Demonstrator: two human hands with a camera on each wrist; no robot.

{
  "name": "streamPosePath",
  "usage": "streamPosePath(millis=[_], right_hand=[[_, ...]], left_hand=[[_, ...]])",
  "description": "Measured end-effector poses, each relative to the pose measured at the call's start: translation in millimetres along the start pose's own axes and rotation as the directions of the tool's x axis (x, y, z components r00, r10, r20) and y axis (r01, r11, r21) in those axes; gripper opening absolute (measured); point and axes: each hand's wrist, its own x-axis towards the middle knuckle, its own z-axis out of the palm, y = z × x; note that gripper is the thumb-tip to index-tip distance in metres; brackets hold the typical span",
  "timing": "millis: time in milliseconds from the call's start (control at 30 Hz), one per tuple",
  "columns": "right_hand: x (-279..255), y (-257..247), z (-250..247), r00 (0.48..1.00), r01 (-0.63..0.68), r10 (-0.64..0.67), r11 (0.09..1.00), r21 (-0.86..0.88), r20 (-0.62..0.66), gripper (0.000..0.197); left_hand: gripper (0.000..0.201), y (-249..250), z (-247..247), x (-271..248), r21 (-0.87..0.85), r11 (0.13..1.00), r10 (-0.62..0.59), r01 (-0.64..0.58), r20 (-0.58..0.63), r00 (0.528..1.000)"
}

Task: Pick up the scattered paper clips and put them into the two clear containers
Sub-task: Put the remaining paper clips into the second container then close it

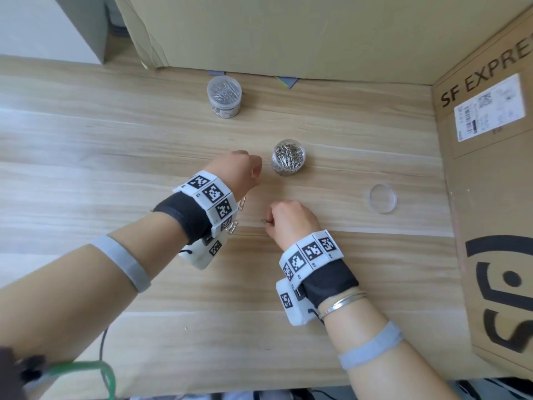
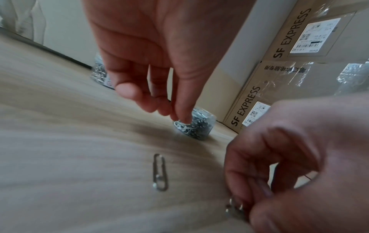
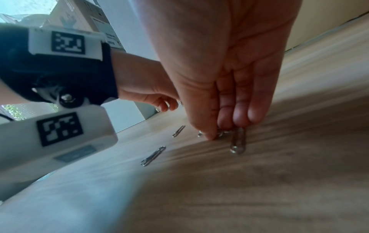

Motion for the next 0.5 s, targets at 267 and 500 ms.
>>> streamPosePath(millis=[267, 500], right_hand=[[4, -2, 4, 0.999, 0.030, -0.030, 0.999, -0.031, 0.015, 0.019], [4, -3, 4, 1.000, 0.023, -0.023, 0.999, -0.049, 0.000, 0.017]], left_hand=[[0.015, -18, 14, -14, 0.030, 0.997, -0.068, 0.066, 0.081, 0.994], [0.018, -16, 18, -17, 0.054, 0.998, 0.008, -0.013, 0.080, 0.997]])
